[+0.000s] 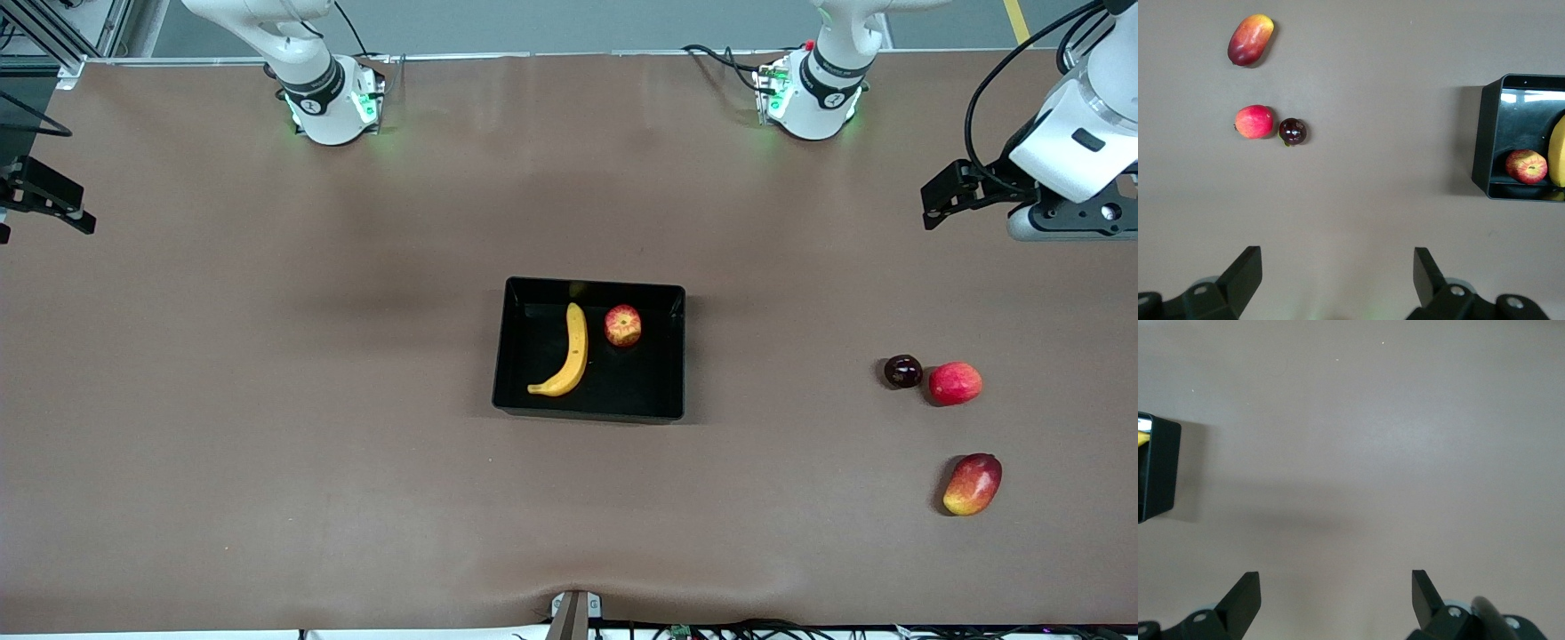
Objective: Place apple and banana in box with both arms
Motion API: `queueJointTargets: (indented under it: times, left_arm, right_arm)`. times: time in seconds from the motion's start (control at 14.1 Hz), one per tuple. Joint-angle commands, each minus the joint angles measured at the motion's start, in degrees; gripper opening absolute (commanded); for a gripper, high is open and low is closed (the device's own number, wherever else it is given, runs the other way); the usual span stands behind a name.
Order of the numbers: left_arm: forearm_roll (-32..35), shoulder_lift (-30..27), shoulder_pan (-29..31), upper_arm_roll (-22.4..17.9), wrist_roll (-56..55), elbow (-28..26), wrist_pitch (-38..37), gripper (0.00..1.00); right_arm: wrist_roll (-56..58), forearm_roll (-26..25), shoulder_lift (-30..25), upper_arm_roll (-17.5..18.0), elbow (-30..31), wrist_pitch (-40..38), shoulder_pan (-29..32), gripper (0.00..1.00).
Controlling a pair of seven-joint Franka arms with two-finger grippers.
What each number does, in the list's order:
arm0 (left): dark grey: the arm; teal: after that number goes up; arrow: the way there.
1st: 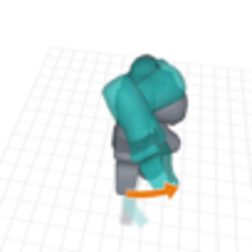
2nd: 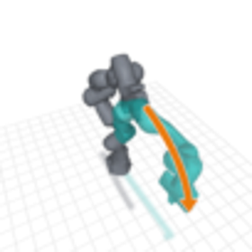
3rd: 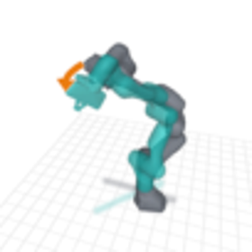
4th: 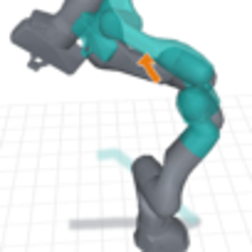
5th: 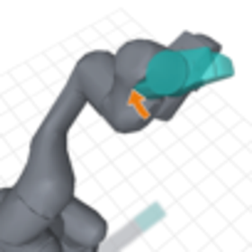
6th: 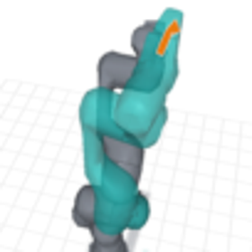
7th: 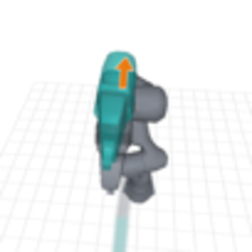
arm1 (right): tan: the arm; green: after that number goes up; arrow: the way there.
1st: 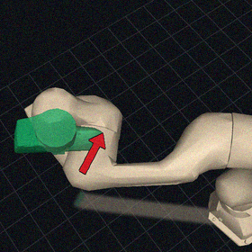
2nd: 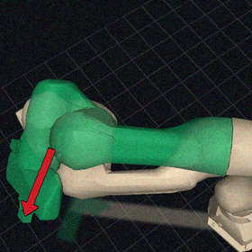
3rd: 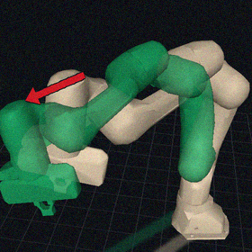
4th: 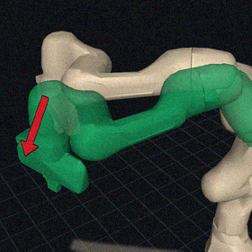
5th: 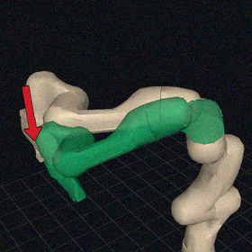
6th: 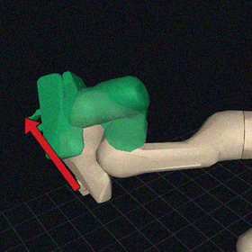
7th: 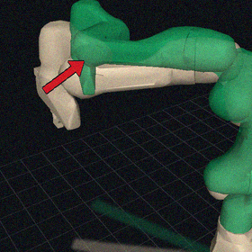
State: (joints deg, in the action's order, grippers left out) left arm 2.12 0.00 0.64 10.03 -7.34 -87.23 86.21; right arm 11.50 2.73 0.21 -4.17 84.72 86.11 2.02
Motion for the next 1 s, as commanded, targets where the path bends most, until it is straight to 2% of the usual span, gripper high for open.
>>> queueJointTargets:
  times: [0.0,0.93]
  left_arm:
    - [-1.24,-1.05,0.41,-0.01,1.28,0.13,-1.13,1.0]
    - [-0.63,-1.05,0.41,-0.01,0.66,1.18,-1.48,1.0]
  right_arm:
    - [-0.43,1.75,-0.13,0.22,0.09,-0.5,1.5,1.0]
    - [-2.97,1.22,-0.13,0.48,0.09,-1.65,0.97,1.0]
